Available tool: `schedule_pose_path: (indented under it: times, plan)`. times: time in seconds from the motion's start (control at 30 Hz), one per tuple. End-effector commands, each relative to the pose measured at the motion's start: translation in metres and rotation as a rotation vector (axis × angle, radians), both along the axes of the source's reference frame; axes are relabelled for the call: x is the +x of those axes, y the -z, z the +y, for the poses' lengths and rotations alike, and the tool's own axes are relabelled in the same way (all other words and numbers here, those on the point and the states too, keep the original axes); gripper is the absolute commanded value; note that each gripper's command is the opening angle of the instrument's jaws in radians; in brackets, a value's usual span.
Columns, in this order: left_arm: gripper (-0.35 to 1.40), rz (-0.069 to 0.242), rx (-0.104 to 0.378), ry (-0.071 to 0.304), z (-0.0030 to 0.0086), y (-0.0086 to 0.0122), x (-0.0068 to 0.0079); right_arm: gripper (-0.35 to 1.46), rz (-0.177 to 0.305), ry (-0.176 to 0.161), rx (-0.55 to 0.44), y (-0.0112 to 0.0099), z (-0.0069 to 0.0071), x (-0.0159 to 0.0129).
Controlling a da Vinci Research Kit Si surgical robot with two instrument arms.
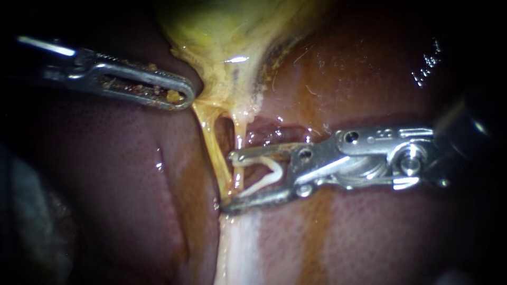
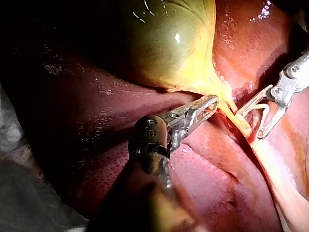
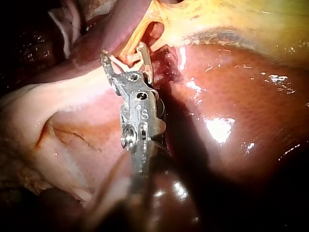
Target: Clipping first clip left tube
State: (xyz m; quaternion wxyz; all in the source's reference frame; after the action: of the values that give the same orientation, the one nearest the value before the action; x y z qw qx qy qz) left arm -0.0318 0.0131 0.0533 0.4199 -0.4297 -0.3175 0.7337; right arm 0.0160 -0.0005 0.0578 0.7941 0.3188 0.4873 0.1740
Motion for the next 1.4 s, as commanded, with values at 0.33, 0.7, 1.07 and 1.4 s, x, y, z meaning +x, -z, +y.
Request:
schedule_pose_path:
  times: [0.33,0.7,1.07,1.4]
  plan:
    - [-0.35,0.001,0.000,0.001,-0.0001,0.0001,-0.0001,0.50,0.004,0.004,0.012,-0.0032,-0.0001,0.0002]
    - [-0.35,0.003,-0.001,0.004,-0.0001,0.0002,-0.0002,0.48,0.114,0.058,0.037,-0.0029,-0.0009,0.0034]
    - [-0.35,0.003,-0.001,0.005,-0.0001,0.0001,-0.0004,0.48,0.168,0.052,0.050,-0.0012,-0.0018,0.0048]
    - [-0.35,0.003,-0.001,0.004,-0.0001,0.0002,-0.0003,0.45,0.243,0.102,0.081,0.0027,-0.0028,0.0053]
